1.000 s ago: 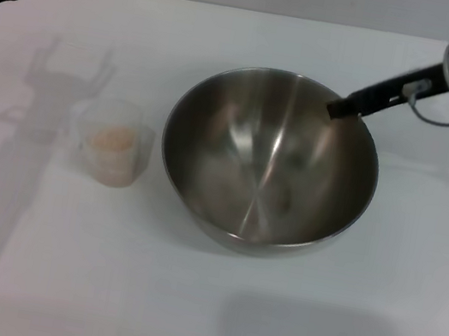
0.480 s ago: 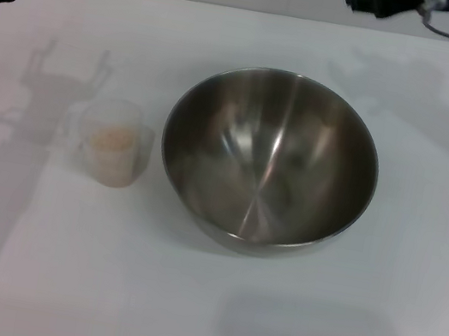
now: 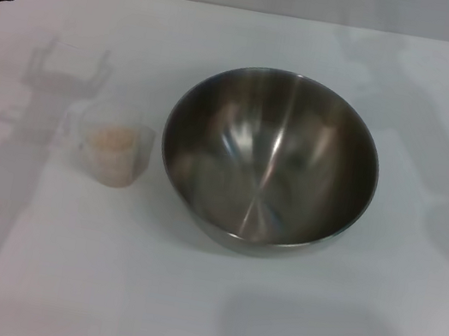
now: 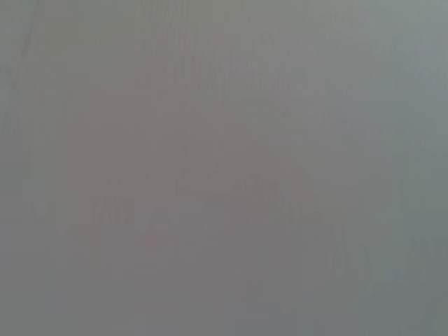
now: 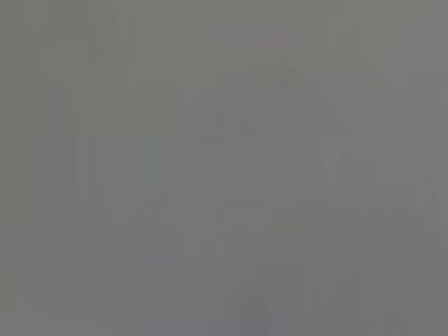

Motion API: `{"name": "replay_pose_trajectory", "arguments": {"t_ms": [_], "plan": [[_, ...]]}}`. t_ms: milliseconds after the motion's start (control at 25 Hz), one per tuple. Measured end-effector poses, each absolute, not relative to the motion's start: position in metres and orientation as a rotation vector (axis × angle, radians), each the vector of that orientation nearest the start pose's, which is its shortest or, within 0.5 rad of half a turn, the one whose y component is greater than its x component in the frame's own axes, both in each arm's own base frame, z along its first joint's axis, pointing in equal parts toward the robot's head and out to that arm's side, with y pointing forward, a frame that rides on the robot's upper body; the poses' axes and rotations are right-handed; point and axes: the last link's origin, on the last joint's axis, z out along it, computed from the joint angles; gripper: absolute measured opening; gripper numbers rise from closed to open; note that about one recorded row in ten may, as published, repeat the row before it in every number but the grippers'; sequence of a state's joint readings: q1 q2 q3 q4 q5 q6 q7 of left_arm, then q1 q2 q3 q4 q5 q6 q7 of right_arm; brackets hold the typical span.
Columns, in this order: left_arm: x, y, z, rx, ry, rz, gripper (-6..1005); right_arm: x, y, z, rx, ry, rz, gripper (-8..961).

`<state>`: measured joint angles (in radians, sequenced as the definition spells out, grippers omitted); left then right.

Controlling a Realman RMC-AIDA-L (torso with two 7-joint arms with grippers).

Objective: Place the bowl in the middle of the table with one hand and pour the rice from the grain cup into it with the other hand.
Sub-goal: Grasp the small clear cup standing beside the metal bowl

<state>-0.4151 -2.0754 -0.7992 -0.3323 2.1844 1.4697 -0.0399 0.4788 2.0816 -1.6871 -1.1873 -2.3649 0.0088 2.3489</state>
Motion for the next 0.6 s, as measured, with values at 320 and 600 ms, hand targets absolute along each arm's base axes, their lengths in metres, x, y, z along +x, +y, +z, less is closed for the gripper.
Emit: {"name": "replay_pose_trajectory", "arguments": {"t_ms": [320,600], "plan": [[-0.268,0.326,0.008,-1.416,-0.288,-1.006,830,0.181,0.423,0.021,-1.554,0.305,0.628,510],[-0.267,0.326,0.004,-1.438,-0.294,-1.003,830,0.24,0.385,0.038,-1.305,0.318,0.781,510]]}}
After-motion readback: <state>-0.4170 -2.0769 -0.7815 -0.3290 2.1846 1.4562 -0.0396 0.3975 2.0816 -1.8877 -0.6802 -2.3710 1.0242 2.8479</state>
